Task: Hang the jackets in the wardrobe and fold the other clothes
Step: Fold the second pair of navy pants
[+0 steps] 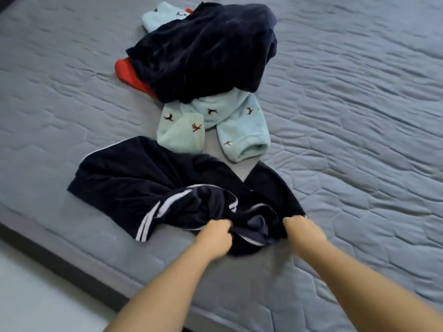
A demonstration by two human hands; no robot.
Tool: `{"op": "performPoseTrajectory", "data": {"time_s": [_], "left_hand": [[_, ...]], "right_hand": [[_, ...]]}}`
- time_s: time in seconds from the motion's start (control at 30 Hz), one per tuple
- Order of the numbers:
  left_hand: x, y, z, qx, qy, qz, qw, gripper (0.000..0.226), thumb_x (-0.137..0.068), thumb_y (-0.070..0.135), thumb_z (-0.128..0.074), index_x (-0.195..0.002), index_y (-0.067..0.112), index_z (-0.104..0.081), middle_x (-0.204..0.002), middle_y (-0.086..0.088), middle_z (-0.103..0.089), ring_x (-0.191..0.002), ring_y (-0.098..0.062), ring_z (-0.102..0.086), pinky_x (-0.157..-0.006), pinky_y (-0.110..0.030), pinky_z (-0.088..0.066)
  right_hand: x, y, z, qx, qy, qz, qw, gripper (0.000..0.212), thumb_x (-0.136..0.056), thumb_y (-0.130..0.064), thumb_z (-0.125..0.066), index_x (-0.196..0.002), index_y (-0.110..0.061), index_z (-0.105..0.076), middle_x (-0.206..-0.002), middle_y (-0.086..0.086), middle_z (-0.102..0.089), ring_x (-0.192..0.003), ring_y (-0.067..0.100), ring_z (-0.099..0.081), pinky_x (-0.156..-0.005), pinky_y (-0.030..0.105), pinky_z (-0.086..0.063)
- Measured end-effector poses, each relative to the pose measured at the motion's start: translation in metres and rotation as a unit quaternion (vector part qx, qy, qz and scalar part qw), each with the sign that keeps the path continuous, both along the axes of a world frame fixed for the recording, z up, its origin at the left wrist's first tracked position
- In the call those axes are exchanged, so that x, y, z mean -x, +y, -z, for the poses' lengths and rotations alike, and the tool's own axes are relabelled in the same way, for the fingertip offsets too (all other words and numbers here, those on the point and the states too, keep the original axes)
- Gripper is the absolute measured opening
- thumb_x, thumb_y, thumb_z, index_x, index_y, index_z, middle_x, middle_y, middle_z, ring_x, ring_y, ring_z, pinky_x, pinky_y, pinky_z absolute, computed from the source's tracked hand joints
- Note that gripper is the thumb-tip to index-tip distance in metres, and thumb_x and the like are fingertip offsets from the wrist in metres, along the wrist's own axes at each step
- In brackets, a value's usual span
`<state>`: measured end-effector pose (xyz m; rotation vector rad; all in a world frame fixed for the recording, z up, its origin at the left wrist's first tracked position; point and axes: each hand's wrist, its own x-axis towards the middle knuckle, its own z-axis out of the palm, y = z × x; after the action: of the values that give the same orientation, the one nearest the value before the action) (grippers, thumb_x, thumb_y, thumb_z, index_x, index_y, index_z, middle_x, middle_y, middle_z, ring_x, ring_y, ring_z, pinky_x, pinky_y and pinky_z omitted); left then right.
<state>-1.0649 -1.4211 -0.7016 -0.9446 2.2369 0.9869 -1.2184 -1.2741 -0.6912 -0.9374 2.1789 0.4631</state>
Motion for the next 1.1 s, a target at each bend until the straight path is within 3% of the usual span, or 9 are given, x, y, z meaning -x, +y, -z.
{"op": "performPoseTrajectory", "data": {"time_s": [0.27, 0.33, 0.43, 0.6, 0.77, 0.87, 0.97, 1.03, 1.1], "left_hand": [[0.001, 0.154, -0.025, -0.197, 0.014, 0.076, 0.977, 0.027, -0.086, 0.023, -0.054, -0.112, 0.026, -0.059, -0.116, 0.002, -0.063, -0.107, -0.017, -0.058, -0.093, -0.030, -0.046], [-0.004, 0.150, -0.034, -0.156, 0.034, 0.056, 0.986, 0.030, -0.086, 0.023, -0.054, -0.116, 0.026, -0.058, -0.120, 0.007, -0.062, -0.111, -0.012, -0.057, -0.098, -0.029, -0.044], [-0.016, 0.117, -0.049, -0.001, 0.083, -0.007, 0.997, 0.021, -0.087, 0.018, -0.050, -0.102, 0.025, -0.062, -0.110, 0.008, -0.064, -0.105, -0.015, -0.058, -0.090, -0.030, -0.046], [-0.047, 0.043, -0.054, 0.221, 0.077, -0.129, 0.964, 0.016, -0.086, 0.010, -0.054, -0.101, 0.015, -0.059, -0.108, -0.003, -0.054, -0.104, -0.025, -0.050, -0.082, -0.038, -0.043], [-0.083, -0.018, -0.029, 0.144, -0.041, -0.335, 0.930, 0.040, -0.088, 0.015, -0.060, -0.124, 0.006, -0.045, -0.132, -0.016, -0.040, -0.112, -0.036, -0.049, -0.094, -0.043, -0.042], [-0.098, -0.046, -0.009, 0.108, -0.048, -0.427, 0.897, 0.060, -0.086, 0.018, -0.062, -0.137, 0.004, -0.033, -0.140, -0.018, -0.036, -0.119, -0.039, -0.047, -0.099, -0.044, -0.039], [-0.104, -0.073, 0.001, 0.131, 0.044, -0.461, 0.877, 0.079, -0.082, 0.014, -0.066, -0.147, 0.007, -0.021, -0.149, -0.014, -0.030, -0.132, -0.032, -0.040, -0.108, -0.039, -0.032], [-0.104, -0.090, 0.006, 0.128, 0.110, -0.457, 0.873, 0.091, -0.079, 0.013, -0.071, -0.150, 0.012, -0.015, -0.152, -0.010, -0.027, -0.138, -0.025, -0.033, -0.113, -0.035, -0.027], [-0.105, -0.105, 0.011, 0.108, 0.109, -0.436, 0.887, 0.083, -0.079, 0.014, -0.073, -0.147, 0.013, -0.026, -0.145, -0.010, -0.040, -0.131, -0.025, -0.042, -0.108, -0.034, -0.034]], "right_hand": [[0.026, 0.147, -0.047, -0.112, -0.032, 0.086, 0.989, 0.006, -0.087, -0.011, -0.048, -0.087, -0.017, -0.046, -0.114, 0.012, -0.062, -0.105, 0.030, -0.061, -0.075, 0.031, -0.045], [0.020, 0.148, -0.051, -0.088, -0.040, 0.084, 0.992, 0.010, -0.087, -0.016, -0.049, -0.081, -0.017, -0.041, -0.114, 0.010, -0.060, -0.106, 0.029, -0.060, -0.072, 0.029, -0.041], [0.000, 0.130, -0.052, -0.028, -0.008, 0.063, 0.998, 0.021, -0.088, -0.019, -0.046, -0.109, -0.017, -0.048, -0.119, 0.007, -0.053, -0.110, 0.030, -0.056, -0.075, 0.034, -0.040], [-0.042, 0.066, -0.042, 0.134, 0.014, -0.010, 0.991, 0.048, -0.086, -0.018, -0.051, -0.132, -0.021, -0.037, -0.132, 0.004, -0.040, -0.119, 0.028, -0.043, -0.081, 0.037, -0.041], [-0.069, -0.010, -0.025, 0.234, -0.105, -0.046, 0.965, 0.062, -0.086, -0.025, -0.052, -0.144, -0.025, -0.030, -0.156, 0.000, -0.023, -0.142, 0.023, -0.024, -0.109, 0.046, -0.029], [-0.085, -0.034, -0.011, 0.178, -0.193, -0.058, 0.963, 0.067, -0.085, -0.030, -0.054, -0.146, -0.029, -0.026, -0.152, -0.002, -0.028, -0.134, 0.026, -0.036, -0.111, 0.053, -0.022], [-0.099, -0.034, 0.000, 0.128, -0.138, -0.111, 0.976, 0.066, -0.087, -0.025, -0.054, -0.146, -0.027, -0.025, -0.152, 0.005, -0.026, -0.136, 0.030, -0.032, -0.113, 0.056, -0.018], [-0.116, -0.028, -0.002, 0.191, -0.078, -0.168, 0.964, 0.073, -0.081, -0.020, -0.060, -0.147, -0.024, -0.026, -0.155, 0.010, -0.021, -0.143, 0.031, -0.022, -0.114, 0.059, -0.013], [-0.143, -0.026, -0.003, 0.303, -0.068, -0.260, 0.914, 0.075, -0.070, -0.022, -0.070, -0.140, -0.022, -0.041, -0.151, 0.011, -0.034, -0.139, 0.031, -0.032, -0.111, 0.059, -0.023]]}}
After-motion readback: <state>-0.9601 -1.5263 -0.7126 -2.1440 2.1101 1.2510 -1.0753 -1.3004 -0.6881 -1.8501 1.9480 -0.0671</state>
